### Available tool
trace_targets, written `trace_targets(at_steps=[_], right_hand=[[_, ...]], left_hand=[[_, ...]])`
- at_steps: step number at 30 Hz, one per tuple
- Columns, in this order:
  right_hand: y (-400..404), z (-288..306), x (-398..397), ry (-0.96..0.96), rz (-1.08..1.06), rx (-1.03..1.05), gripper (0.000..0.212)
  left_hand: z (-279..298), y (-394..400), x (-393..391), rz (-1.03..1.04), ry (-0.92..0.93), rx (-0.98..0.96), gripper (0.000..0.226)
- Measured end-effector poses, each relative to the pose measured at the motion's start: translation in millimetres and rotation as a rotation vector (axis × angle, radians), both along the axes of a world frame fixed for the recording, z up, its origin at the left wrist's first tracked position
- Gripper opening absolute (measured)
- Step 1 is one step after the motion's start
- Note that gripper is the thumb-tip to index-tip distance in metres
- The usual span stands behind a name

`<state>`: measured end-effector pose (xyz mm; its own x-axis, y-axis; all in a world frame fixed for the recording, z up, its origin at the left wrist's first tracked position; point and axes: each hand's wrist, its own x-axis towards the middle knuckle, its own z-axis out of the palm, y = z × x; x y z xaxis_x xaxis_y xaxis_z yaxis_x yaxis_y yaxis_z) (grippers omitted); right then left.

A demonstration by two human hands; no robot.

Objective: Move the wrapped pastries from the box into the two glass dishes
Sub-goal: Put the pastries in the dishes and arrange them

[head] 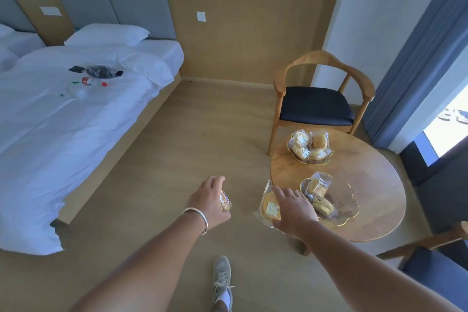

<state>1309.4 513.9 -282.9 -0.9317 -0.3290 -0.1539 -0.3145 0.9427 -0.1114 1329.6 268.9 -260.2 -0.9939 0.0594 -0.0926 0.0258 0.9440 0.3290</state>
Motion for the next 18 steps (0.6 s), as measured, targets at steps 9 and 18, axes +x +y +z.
trace_targets(at_steps=[9,18], right_hand=[[-59,7,-116,-0.043,-0.148,0.024,0.088],[-67,2,-175,-0.067,-0.266,0.015,0.09]], left_hand=[[-11,-63,-152,-0.077,-0.047,0.064,0.081],[-22,-62,-245,-0.219,-0.071,0.076,0.08]])
